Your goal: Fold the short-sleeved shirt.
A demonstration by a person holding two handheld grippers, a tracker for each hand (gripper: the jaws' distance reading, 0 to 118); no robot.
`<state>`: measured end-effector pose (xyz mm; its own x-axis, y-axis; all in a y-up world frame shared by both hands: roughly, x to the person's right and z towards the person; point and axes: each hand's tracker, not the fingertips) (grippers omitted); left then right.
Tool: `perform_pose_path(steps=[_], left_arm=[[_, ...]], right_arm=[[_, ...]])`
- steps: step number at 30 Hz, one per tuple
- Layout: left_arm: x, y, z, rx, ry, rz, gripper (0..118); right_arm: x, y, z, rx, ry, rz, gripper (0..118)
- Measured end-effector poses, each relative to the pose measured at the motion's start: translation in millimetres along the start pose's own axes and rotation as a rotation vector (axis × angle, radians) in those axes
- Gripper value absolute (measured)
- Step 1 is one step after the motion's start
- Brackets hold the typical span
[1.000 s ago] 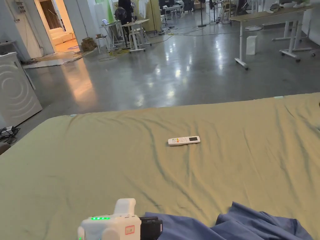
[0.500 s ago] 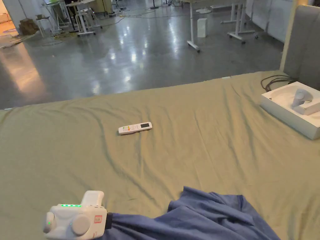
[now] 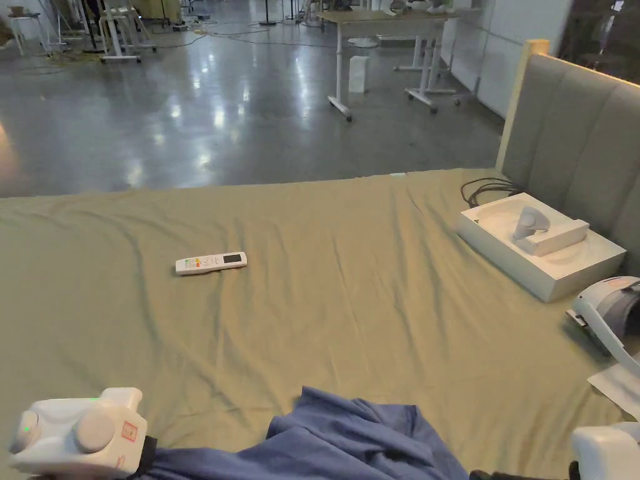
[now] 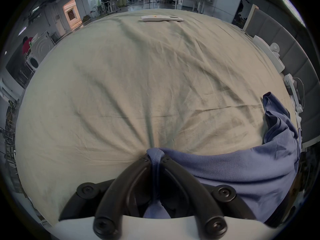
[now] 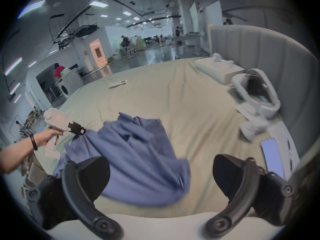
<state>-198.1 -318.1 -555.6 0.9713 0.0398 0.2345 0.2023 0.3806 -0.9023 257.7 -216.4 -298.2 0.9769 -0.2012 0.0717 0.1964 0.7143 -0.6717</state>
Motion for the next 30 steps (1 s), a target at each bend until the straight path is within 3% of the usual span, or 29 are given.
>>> perform_pose_path(steps=[3,5,9,10,13,15,16,19,20,25,27,30], left_arm=[[-9,1,0,-0.014,-0.044,0.042,8],[-16,3,-2,-0.014,-0.071,0.075,8],[-17,4,-2,-0.017,-0.082,0.071,7],[-17,4,-2,-0.016,-0.083,0.066,8],[-12,3,-2,-0.016,-0.072,0.042,7],[-9,4,-1,-0.001,-0.028,-0.001,7],[-7,3,-1,0.002,-0.021,-0.006,8],[-1,-4,-1,0.014,-0.011,-0.014,8],[0,-8,0,0.035,-0.006,-0.016,8],[-21,-33,35,0.178,-0.099,0.116,6],[-27,-47,73,0.302,-0.168,0.134,6],[-48,-70,166,0.487,-0.19,0.1,6]], right_arm=[[9,39,-67,-0.113,0.027,-0.065,115],[10,55,-116,-0.19,-0.03,-0.09,113],[0,61,-180,-0.279,-0.113,0.005,104],[-3,59,-195,-0.305,-0.128,0.027,96],[-12,41,-222,-0.402,-0.227,0.098,92],[-22,37,-210,-0.32,-0.249,0.14,86],[-23,38,-205,-0.327,-0.225,0.109,76],[-29,43,-195,-0.319,-0.235,0.121,13],[-31,44,-194,-0.319,-0.23,0.128,1],[-31,48,-171,-0.247,-0.202,0.078,1],[-30,56,-139,-0.156,-0.159,0.058,1],[-35,78,-71,-0.026,-0.126,0.094,1]])
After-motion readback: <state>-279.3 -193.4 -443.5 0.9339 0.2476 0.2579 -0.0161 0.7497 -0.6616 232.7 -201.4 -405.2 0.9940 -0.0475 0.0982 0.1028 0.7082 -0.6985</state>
